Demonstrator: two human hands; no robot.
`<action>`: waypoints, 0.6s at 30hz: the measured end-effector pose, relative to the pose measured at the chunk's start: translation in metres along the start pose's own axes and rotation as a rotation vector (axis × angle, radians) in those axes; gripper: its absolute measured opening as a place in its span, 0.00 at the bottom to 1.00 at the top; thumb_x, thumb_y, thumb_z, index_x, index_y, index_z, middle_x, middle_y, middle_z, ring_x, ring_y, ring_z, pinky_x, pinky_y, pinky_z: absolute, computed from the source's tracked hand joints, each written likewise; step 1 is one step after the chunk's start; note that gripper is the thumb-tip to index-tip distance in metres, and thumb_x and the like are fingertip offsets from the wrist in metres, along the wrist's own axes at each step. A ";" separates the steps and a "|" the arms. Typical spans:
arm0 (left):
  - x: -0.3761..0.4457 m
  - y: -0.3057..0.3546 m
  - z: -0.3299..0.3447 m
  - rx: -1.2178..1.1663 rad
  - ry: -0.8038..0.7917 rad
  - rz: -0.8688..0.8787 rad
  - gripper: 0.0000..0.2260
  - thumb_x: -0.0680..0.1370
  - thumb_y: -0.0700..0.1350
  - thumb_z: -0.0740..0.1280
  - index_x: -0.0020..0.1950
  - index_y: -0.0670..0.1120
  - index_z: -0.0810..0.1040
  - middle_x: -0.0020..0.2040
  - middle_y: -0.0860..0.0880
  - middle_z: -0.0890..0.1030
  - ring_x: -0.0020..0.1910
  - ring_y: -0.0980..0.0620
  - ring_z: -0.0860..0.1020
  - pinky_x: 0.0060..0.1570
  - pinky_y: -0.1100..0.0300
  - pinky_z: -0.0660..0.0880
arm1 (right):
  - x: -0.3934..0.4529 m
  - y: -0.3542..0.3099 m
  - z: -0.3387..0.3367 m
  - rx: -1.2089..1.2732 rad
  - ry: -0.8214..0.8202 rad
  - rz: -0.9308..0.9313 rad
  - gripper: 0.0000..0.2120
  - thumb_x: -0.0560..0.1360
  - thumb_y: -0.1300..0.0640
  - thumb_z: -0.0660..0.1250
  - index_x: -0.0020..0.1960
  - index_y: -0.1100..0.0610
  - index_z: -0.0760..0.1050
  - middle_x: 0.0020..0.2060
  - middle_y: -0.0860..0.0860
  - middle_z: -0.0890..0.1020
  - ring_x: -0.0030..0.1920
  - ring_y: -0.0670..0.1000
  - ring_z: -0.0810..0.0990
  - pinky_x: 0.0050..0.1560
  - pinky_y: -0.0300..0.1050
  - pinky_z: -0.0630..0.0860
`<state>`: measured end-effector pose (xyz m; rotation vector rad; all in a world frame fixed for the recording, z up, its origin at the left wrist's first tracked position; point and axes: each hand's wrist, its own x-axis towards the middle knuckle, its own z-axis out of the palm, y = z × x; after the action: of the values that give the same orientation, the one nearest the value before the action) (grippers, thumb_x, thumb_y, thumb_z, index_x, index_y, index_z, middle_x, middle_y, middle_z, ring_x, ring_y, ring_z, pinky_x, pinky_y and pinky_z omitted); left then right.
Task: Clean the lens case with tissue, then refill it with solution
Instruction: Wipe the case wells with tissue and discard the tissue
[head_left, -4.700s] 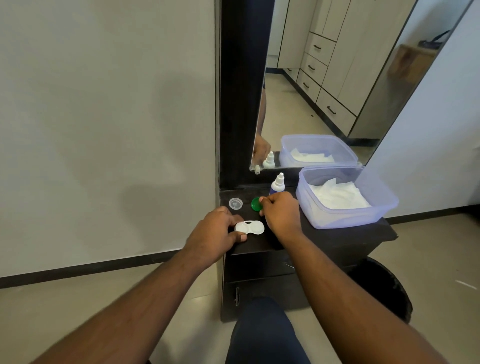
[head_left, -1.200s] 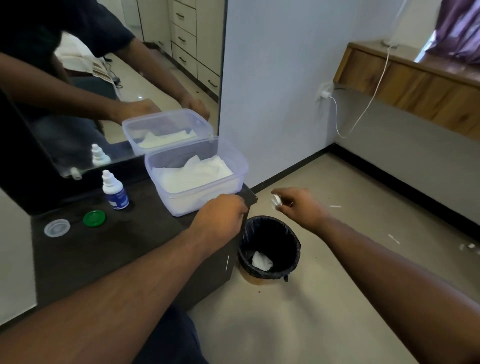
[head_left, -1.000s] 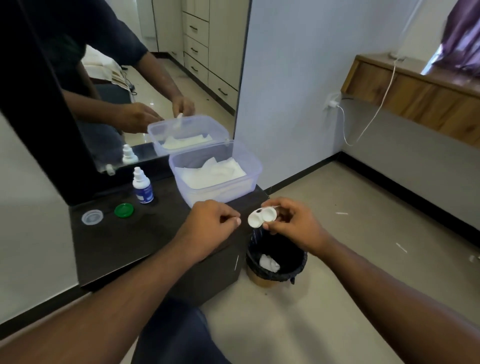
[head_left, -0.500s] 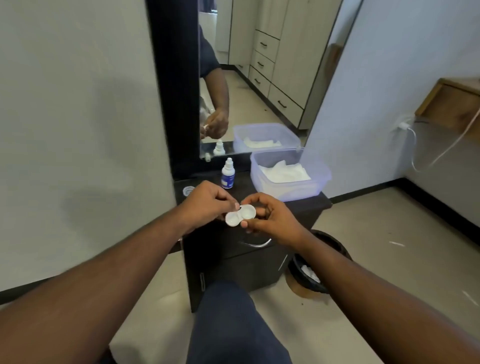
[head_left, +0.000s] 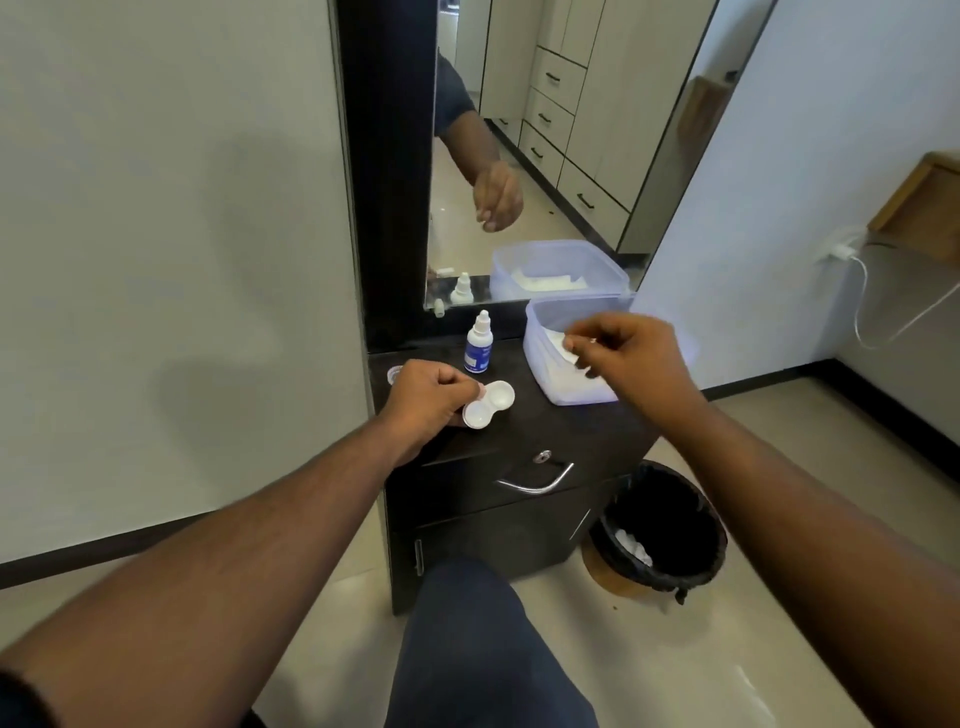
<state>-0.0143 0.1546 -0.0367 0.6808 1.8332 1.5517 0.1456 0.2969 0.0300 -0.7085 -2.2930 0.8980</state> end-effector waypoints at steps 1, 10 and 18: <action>0.001 -0.001 0.003 0.001 0.005 0.006 0.04 0.73 0.36 0.72 0.44 0.35 0.83 0.41 0.45 0.84 0.38 0.53 0.82 0.34 0.64 0.80 | 0.012 0.005 -0.007 -0.042 0.007 0.027 0.06 0.74 0.59 0.70 0.50 0.57 0.82 0.41 0.50 0.83 0.37 0.47 0.82 0.42 0.36 0.80; 0.008 -0.015 0.003 0.106 0.049 0.083 0.04 0.74 0.38 0.71 0.40 0.40 0.84 0.43 0.44 0.84 0.41 0.51 0.81 0.41 0.61 0.80 | 0.097 0.053 -0.010 -0.424 -0.275 0.421 0.17 0.71 0.64 0.73 0.59 0.60 0.76 0.54 0.58 0.79 0.51 0.57 0.80 0.54 0.50 0.79; 0.016 -0.019 -0.005 -0.092 0.009 -0.005 0.03 0.73 0.34 0.71 0.39 0.39 0.83 0.44 0.42 0.84 0.44 0.46 0.82 0.41 0.52 0.82 | 0.105 0.061 0.005 -0.413 -0.256 0.544 0.26 0.68 0.64 0.76 0.63 0.58 0.72 0.58 0.57 0.77 0.55 0.58 0.78 0.59 0.54 0.77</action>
<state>-0.0283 0.1592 -0.0569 0.6274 1.7566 1.6279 0.0849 0.4017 0.0149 -1.5282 -2.5935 0.7762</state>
